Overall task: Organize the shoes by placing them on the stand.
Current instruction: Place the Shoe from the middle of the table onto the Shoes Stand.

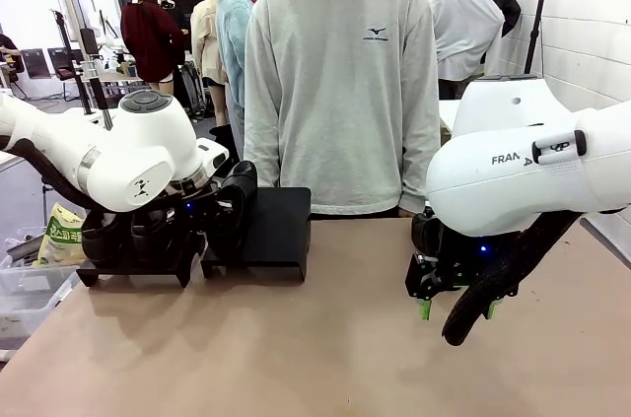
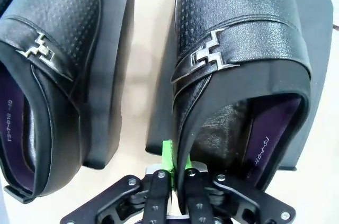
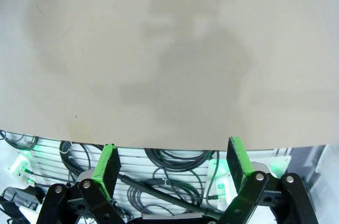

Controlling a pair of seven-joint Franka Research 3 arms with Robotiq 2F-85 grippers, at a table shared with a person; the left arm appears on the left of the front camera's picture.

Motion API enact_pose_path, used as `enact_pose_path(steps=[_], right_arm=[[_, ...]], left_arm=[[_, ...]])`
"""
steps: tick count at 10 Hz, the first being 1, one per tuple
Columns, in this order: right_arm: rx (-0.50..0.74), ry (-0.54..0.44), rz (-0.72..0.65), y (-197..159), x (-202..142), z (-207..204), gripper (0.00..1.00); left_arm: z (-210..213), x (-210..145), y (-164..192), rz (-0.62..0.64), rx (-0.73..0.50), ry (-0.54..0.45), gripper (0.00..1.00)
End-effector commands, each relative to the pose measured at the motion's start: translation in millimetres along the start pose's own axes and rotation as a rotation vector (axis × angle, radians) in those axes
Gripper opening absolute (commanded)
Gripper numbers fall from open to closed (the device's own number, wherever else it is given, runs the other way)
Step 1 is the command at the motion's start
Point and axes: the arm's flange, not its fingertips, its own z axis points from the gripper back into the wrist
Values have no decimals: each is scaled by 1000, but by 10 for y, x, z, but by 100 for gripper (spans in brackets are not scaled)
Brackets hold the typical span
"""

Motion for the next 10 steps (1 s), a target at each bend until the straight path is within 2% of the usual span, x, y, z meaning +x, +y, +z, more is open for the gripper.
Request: enact_pose_path(steps=[1,5,9,10], right_arm=[[10,7,4,-3,5,8,100],[10,7,4,-3,5,8,100],[10,7,4,-3,5,8,100],[10,7,4,-3,5,8,100]], left_arm=[[-37,81,-58,13,8,-35,0],[-96,96,-49,25,-2,-47,0],[-179,78,-60,15,8,-15,0],[-169,74,-63,19,6,-9,16]])
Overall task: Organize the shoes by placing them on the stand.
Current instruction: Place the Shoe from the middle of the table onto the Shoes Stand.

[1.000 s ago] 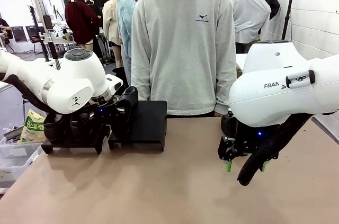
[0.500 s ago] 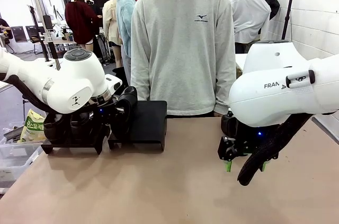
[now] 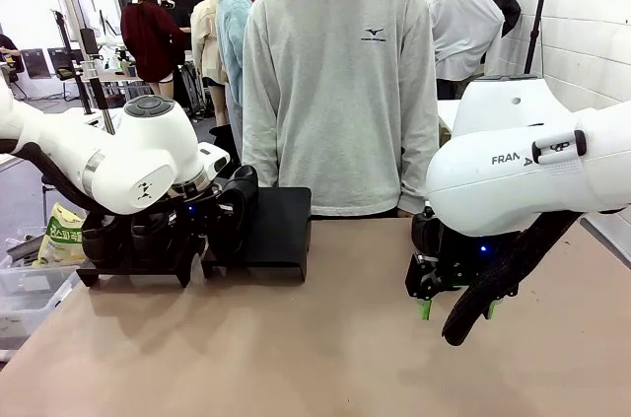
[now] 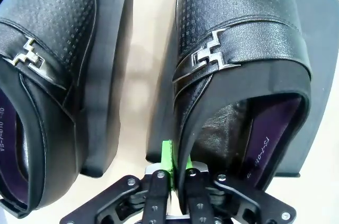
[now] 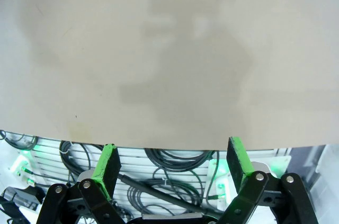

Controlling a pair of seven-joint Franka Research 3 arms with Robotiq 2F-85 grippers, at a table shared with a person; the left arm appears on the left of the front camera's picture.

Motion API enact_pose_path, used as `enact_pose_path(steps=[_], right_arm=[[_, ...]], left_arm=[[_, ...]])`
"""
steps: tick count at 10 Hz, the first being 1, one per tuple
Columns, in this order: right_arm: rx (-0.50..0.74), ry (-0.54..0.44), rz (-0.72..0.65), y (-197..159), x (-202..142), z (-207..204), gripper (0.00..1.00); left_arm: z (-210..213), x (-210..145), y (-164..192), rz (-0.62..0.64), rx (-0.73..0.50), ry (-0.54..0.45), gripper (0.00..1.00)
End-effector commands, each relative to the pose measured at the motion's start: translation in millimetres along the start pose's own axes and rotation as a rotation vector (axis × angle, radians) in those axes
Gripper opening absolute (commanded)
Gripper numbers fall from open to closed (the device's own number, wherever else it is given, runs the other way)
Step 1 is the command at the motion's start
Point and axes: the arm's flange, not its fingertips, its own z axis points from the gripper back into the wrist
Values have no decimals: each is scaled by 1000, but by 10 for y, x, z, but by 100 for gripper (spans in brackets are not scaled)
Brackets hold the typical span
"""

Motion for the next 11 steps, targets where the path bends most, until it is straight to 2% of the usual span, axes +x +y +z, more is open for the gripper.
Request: enact_pose_path(steps=[1,4,5,10,11], right_arm=[[10,7,4,-3,5,8,100],[10,7,4,-3,5,8,100],[10,7,4,-3,5,8,100],[10,7,4,-3,5,8,100],[10,7,4,-3,5,8,100]], left_arm=[[-22,34,-76,8,10,-26,35],[17,12,-68,15,26,-17,94],[46,17,-57,29,26,-27,100],[404,27,-21,60,32,-60,100],[260,74,-15,28,-1,-37,100]])
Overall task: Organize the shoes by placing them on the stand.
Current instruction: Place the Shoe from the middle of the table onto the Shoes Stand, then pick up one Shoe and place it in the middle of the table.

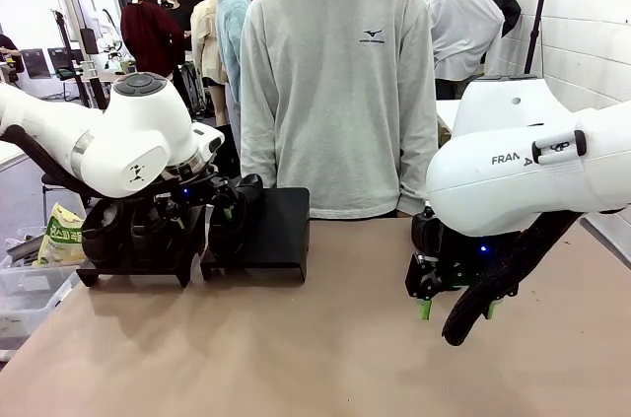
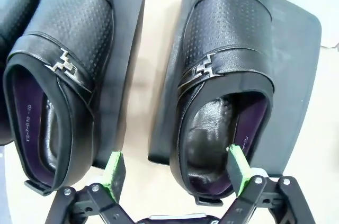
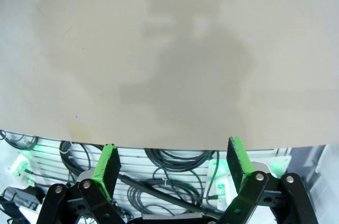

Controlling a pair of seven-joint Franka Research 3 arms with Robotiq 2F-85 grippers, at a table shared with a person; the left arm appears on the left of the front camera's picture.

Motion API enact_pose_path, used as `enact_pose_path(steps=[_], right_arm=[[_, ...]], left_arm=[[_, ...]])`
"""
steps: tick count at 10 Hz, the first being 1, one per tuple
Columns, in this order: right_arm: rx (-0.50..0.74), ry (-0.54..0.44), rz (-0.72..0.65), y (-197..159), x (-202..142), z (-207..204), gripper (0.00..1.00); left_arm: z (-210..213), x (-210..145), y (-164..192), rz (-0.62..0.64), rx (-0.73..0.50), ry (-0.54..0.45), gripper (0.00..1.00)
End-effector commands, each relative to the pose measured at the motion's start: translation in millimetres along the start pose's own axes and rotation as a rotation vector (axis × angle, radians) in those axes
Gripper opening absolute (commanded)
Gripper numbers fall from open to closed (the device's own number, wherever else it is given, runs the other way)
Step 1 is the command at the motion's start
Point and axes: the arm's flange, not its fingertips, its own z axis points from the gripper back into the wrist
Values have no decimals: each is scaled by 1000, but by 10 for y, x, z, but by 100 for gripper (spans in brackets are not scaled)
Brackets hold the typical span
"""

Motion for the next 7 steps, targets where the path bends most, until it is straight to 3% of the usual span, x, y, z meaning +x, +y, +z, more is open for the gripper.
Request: enact_pose_path(steps=[1,7], right_arm=[[10,7,4,-3,5,7,100],[10,7,4,-3,5,7,100]], left_arm=[[-105,-23,-8,-6,-2,12,100],[-105,-23,-8,-6,-2,12,100]])
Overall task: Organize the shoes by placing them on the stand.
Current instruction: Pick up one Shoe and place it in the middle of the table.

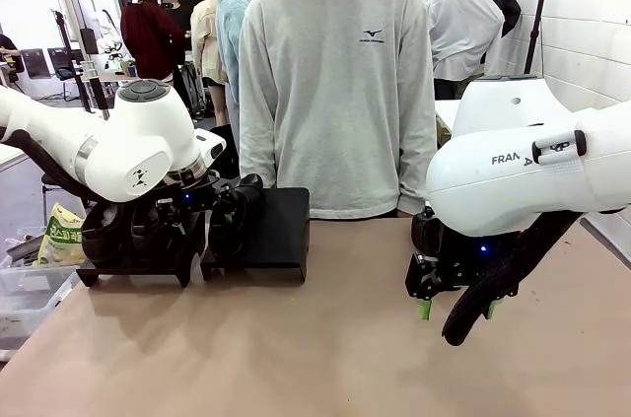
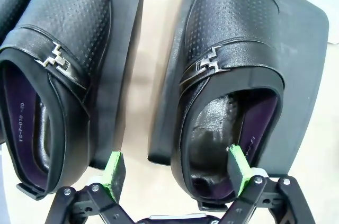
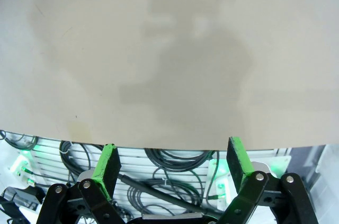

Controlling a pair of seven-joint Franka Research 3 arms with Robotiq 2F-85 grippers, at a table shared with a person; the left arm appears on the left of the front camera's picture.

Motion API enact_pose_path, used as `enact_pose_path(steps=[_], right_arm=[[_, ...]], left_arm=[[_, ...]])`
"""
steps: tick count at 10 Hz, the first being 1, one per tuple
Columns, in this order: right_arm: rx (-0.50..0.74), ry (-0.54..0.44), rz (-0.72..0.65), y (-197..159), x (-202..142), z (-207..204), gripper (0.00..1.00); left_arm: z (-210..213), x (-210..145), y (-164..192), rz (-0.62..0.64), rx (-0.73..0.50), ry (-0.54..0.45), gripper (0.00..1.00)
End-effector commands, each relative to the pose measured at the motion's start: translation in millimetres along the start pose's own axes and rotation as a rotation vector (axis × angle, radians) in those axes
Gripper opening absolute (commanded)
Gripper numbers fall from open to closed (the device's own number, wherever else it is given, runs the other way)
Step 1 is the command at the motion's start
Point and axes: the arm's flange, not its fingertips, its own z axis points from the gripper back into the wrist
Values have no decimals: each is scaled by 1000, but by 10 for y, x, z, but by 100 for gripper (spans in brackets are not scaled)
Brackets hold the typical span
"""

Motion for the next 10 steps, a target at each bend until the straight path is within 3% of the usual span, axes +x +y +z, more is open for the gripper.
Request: enact_pose_path(steps=[1,3,5,6,7,8,9,10], right_arm=[[10,7,4,-3,5,8,100],[10,7,4,-3,5,8,100],[10,7,4,-3,5,8,100],[10,7,4,-3,5,8,100],[10,7,4,-3,5,8,100],[10,7,4,-3,5,8,100],[10,7,4,-3,5,8,100],[10,7,4,-3,5,8,100]], left_arm=[[2,9,-10,-4,-8,-8,100],[0,0,0,0,0,0,100],[692,-274,-158,-59,-45,-251,100],[815,-260,-124,-31,69,-389,100],[914,-345,-167,-34,58,-407,100],[1106,-541,-298,-51,-17,-348,100],[1272,-828,-450,-77,-115,-124,100],[1314,-1086,-596,-116,-138,23,100]])
